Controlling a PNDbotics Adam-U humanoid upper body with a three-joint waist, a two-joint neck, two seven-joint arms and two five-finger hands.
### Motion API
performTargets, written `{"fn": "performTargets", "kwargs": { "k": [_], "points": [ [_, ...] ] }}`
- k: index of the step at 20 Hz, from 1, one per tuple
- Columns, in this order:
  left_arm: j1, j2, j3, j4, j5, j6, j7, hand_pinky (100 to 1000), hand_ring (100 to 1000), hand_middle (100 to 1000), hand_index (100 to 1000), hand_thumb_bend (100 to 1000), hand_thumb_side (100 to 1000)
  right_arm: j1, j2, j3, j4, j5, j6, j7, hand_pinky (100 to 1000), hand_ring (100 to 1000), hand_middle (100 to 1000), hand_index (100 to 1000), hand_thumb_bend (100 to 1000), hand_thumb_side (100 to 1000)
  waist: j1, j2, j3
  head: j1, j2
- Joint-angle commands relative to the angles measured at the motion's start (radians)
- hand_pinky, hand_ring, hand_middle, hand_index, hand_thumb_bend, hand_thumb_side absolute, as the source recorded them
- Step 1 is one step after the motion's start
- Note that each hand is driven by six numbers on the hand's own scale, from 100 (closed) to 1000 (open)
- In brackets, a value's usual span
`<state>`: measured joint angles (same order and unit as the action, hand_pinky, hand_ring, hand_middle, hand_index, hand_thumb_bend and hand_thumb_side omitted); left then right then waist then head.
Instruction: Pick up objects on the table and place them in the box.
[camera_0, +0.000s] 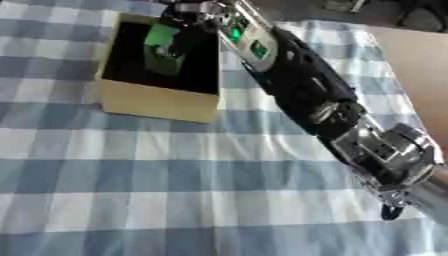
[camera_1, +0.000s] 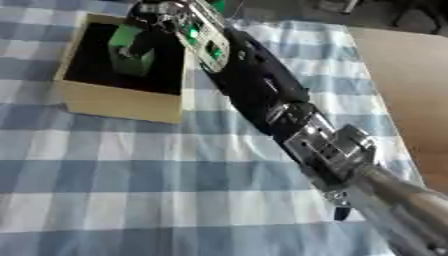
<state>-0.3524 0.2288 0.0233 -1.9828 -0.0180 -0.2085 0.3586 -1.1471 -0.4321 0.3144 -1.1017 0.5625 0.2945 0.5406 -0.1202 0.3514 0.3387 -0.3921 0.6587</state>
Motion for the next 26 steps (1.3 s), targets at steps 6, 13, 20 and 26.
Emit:
{"fn": "performTargets", "kwargs": {
  "k": [6, 13, 20, 26],
  "points": [
    [-0.005, 0.004, 0.002, -0.017, 0.003, -0.001, -0.007, 700, 613, 662, 728, 100, 903, -0.006, -0.025, 0.031, -0.05, 0.077, -0.095, 0.155, 707, 744, 620, 894, 277, 577, 0.009, -0.009, -0.002, -0.011, -0.013],
    [-0.004, 0.004, 0.001, -0.017, 0.004, 0.0, -0.01, 700, 612, 661, 728, 100, 904, -0.004, -0.027, 0.013, -0.061, 0.135, -0.146, 0.191, 788, 863, 835, 1000, 380, 608, 0.011, -0.008, -0.005, -0.01, -0.013],
    [-0.005, 0.003, 0.001, -0.017, 0.004, 0.001, -0.011, 700, 612, 661, 728, 100, 903, -0.008, -0.034, 0.0, -0.086, 0.127, -0.139, 0.159, 786, 853, 825, 1000, 331, 623, 0.014, -0.01, -0.009, -0.008, -0.014],
    [-0.003, 0.005, 0.003, -0.017, 0.003, 0.0, -0.007, 700, 613, 662, 728, 100, 903, -0.012, -0.067, -0.03, -0.162, 0.063, -0.112, 0.144, 781, 844, 820, 998, 306, 627, 0.017, -0.017, -0.018, 0.003, -0.004]
  ]
}}
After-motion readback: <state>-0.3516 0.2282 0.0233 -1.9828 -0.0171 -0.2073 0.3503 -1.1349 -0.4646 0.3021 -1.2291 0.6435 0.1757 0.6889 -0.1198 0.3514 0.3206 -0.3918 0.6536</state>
